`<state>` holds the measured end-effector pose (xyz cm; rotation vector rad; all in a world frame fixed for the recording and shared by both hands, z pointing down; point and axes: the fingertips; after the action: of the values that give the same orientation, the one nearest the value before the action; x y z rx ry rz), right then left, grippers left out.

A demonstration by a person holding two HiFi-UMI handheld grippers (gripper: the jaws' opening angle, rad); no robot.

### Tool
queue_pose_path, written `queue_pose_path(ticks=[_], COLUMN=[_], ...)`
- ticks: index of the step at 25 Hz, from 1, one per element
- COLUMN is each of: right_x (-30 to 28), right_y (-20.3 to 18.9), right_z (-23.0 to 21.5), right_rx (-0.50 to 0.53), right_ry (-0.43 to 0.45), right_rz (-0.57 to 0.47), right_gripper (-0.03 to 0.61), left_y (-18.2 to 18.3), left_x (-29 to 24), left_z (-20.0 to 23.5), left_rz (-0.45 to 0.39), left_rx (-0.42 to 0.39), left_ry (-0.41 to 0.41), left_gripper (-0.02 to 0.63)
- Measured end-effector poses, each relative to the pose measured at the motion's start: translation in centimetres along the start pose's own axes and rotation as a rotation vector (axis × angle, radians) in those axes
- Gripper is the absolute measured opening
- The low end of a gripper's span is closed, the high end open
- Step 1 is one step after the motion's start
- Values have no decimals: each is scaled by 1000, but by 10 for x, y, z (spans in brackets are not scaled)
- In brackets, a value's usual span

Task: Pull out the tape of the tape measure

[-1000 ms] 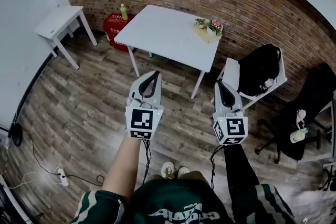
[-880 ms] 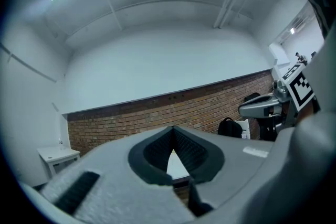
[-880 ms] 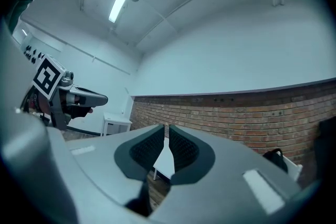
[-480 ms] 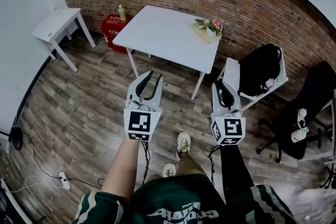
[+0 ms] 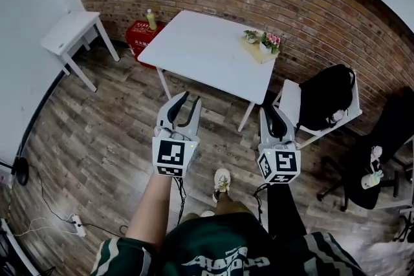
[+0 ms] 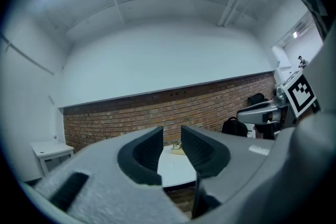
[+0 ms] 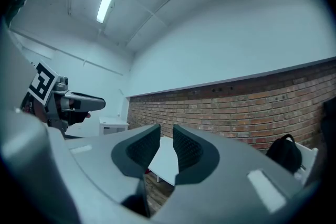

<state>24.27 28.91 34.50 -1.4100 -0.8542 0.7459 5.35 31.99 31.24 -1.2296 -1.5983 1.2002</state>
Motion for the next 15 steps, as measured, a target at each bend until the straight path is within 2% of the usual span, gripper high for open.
queue_pose_path(ticks=[9, 15], right_x=[-92, -161], right_y=[-9, -17], right_z=[-44, -75], right_rx=[4, -20], right_ry=[29, 58], right_rz=[6, 10], right_gripper=[103, 109], left_y=[-17, -25], left_x=[-92, -162], left_z=[19, 40], left_rz=[6, 20], left_rx=[47, 40], left_ry=[-5, 5], left_gripper=[110, 112])
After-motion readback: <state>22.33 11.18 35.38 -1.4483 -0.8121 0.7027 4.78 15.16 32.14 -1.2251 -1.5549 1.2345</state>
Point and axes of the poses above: the fingertips, and each gripper's own axes: x backward along the fingers, z to its left, y out of its top, and after that the axes turned 4 degrees about -x, right-handed
